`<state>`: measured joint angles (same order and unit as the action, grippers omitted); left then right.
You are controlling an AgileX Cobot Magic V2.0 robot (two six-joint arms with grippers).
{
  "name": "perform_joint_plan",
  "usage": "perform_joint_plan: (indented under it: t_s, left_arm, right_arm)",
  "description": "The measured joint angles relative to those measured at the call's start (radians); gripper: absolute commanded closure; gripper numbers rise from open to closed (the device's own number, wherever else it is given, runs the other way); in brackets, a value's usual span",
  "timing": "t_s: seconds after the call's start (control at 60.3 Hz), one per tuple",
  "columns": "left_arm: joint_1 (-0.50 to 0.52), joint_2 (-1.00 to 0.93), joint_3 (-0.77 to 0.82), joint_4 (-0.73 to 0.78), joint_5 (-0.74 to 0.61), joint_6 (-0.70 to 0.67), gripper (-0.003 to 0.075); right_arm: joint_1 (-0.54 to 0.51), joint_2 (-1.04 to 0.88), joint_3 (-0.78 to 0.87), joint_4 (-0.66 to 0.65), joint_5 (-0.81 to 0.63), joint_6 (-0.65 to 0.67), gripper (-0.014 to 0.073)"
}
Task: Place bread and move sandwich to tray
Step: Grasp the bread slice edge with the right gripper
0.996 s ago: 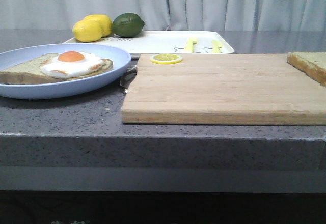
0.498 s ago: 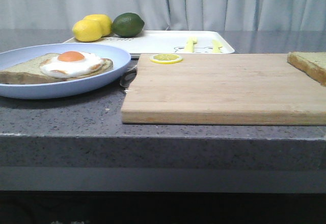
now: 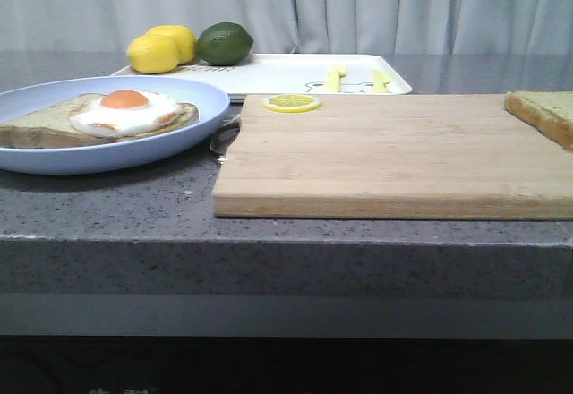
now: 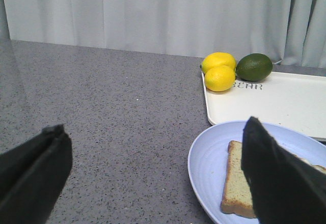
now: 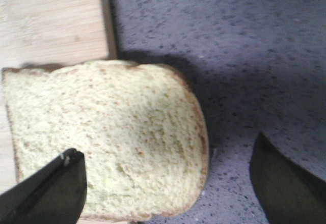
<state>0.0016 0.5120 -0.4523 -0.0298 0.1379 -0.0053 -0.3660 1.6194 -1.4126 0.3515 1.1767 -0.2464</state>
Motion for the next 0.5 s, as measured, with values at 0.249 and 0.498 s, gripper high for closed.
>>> perform_joint_plan:
  t_s: [0.249,0.498]
  left_arm:
    - [0.000,0.000,0.000,0.000,0.000,0.005,0.0062]
    - [0.000,0.000,0.000,0.000,0.000,0.005,0.0062]
  right_arm:
    - [-0.004,0.089,-0.039,0.070,0.044,-0.073,-0.0060]
    - [0.000,0.150,-0.039,0.119,0.045,-0.108,-0.0060]
